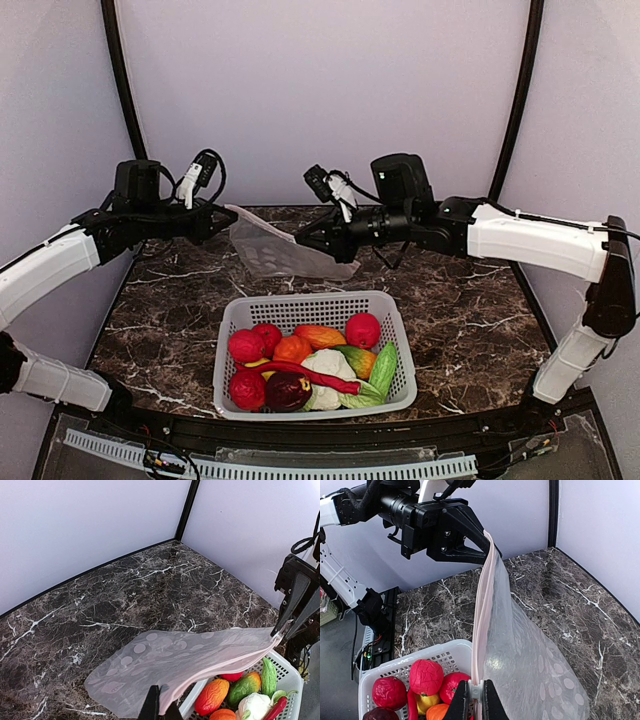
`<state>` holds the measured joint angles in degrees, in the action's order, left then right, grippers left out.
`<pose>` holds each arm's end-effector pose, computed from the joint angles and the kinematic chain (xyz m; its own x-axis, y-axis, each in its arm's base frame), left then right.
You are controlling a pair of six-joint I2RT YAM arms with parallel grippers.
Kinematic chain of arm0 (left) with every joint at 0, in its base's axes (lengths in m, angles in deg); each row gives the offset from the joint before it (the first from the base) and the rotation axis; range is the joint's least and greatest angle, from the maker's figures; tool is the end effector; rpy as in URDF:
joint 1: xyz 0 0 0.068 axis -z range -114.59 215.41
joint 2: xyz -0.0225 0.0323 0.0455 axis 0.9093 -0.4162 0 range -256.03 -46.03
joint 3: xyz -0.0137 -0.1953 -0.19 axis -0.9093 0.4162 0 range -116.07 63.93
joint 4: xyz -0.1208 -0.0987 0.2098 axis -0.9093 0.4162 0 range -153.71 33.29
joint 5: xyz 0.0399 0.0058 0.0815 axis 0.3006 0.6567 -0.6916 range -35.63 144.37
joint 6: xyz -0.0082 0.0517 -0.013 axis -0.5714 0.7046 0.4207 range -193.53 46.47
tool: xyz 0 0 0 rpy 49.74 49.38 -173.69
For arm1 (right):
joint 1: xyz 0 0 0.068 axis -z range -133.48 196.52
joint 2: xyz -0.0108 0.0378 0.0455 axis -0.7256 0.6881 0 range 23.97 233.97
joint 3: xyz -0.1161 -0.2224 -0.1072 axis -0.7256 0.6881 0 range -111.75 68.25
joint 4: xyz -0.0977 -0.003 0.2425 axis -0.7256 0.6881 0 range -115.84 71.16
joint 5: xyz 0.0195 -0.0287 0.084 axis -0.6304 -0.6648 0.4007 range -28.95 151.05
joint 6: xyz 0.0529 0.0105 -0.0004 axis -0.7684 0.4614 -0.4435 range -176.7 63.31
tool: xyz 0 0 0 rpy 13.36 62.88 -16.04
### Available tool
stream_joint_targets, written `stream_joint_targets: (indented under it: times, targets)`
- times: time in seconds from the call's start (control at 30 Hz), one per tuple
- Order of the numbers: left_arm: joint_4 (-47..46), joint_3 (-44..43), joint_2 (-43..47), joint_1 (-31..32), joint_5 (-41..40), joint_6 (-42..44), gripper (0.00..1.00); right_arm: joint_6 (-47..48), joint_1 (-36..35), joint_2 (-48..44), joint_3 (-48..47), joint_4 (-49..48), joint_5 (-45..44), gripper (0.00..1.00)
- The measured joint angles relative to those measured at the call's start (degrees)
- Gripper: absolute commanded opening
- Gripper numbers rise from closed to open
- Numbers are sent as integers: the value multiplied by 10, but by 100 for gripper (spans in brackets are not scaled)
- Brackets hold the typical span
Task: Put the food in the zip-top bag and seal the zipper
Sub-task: Unzip the zipper from the zipper food storage bag.
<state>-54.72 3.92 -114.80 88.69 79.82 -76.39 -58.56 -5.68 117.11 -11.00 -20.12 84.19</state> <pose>0.2482 -0.1235 0.3493 -0.3163 0.0871 -0.9446 0.7179 0.6729 -0.1784 0.2263 0.3146 0.3406 -0.2367 -0.2562 -0.9372 -0.9463 0.2796 0.1626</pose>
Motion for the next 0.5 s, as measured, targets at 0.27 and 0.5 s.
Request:
stream_joint_targets:
  times: [0.27,0.5]
  targets:
    - [0,0,4,-15,-2,-5,1,-1,6,-2,4,0,-2,0]
    - [-1,0,4,-24,-2,-9,1,-1,11,-8,10,-1,-3,0]
